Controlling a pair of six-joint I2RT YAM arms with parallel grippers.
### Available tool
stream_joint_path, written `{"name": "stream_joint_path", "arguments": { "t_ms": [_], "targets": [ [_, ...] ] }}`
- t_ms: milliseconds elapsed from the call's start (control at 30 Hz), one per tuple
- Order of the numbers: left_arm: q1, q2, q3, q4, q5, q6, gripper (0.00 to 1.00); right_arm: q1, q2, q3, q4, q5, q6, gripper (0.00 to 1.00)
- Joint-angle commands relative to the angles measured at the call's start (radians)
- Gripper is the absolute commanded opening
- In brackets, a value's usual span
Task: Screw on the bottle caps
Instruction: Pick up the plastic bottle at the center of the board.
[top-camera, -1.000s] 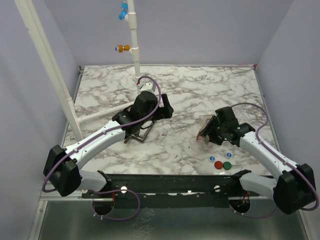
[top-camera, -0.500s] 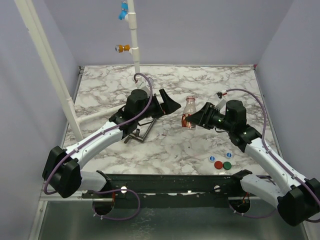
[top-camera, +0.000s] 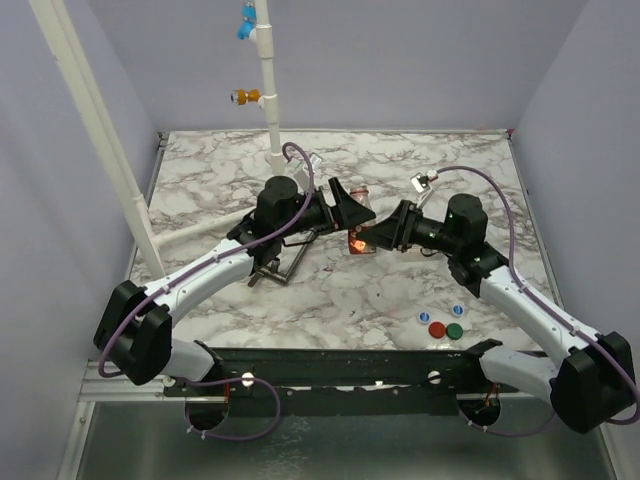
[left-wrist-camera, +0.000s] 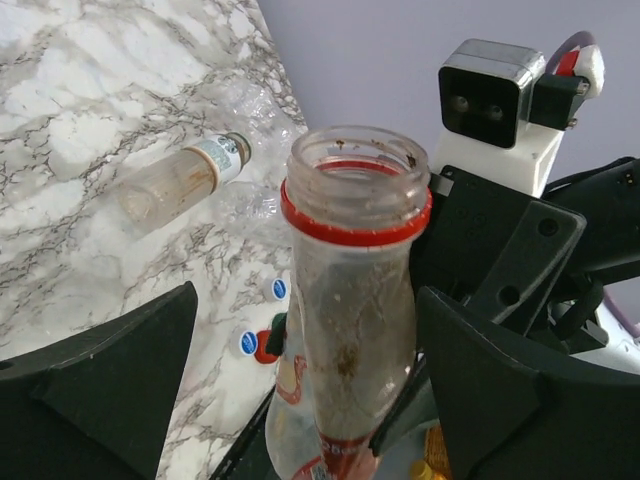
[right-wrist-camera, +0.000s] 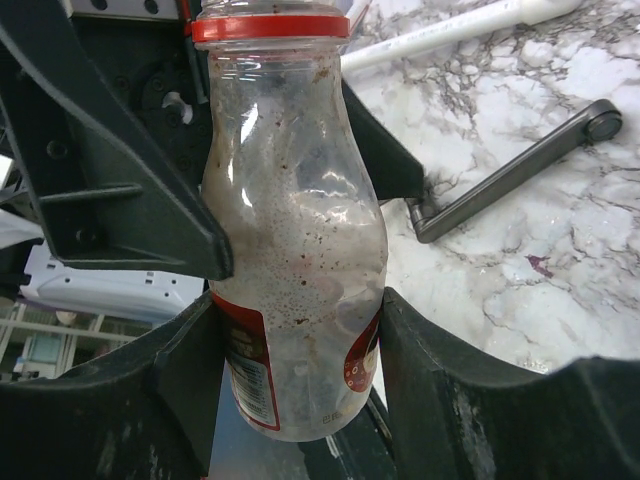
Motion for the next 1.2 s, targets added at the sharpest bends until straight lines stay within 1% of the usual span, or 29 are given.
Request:
{"name": "stream_joint_path", "arguments": {
  "t_ms": [0, 67, 133, 167, 200, 267, 300, 333, 400, 600, 867, 1167],
  "targets": [
    [0.003, 0.038, 0.024, 0.056, 0.059, -0.018, 0.87, 0.017, 0.016, 0.044, 0.069, -0.064, -0.016, 0.42],
    [0.003, 0.045, 0.027, 0.061, 0.046, -0.020, 0.80, 0.023, 0.023, 0.061, 0.048, -0.057, -0.029, 0.42],
    [0.003, 0.045, 0.032, 0.061, 0.031, -0.014, 0.67, 0.025, 0.022, 0.069, 0.015, -0.036, -0.045, 0.45],
    [0.004, 0.046, 0.034, 0.060, 0.021, -0.011, 0.58, 0.025, 0.019, 0.071, -0.002, -0.019, -0.052, 0.50],
    [0.004, 0.043, 0.036, 0.060, 0.012, -0.007, 0.45, 0.024, 0.016, 0.075, -0.023, -0.005, -0.059, 0.56],
    [0.003, 0.036, 0.038, 0.058, -0.010, 0.006, 0.28, 0.026, 0.013, 0.080, -0.063, 0.007, -0.077, 0.71],
    [0.003, 0.032, 0.041, 0.054, -0.021, 0.011, 0.23, 0.026, 0.010, 0.078, -0.074, 0.012, -0.081, 0.76],
    [0.003, 0.030, 0.048, 0.046, -0.029, 0.020, 0.20, 0.026, 0.007, 0.073, -0.078, 0.018, -0.082, 0.83],
    [0.004, 0.025, 0.058, 0.031, -0.044, 0.037, 0.19, 0.026, -0.001, 0.057, -0.079, 0.018, -0.077, 0.89],
    [0.016, 0.004, 0.081, -0.008, -0.072, 0.065, 0.19, 0.031, -0.034, -0.012, -0.068, 0.040, -0.069, 0.90],
    [0.023, 0.007, 0.110, -0.018, -0.052, 0.031, 0.19, 0.051, -0.023, -0.025, -0.029, 0.078, -0.068, 0.84],
    [0.023, 0.007, 0.111, -0.018, -0.014, -0.020, 0.19, 0.055, -0.015, -0.024, 0.032, 0.148, -0.062, 0.82]
  ]
}}
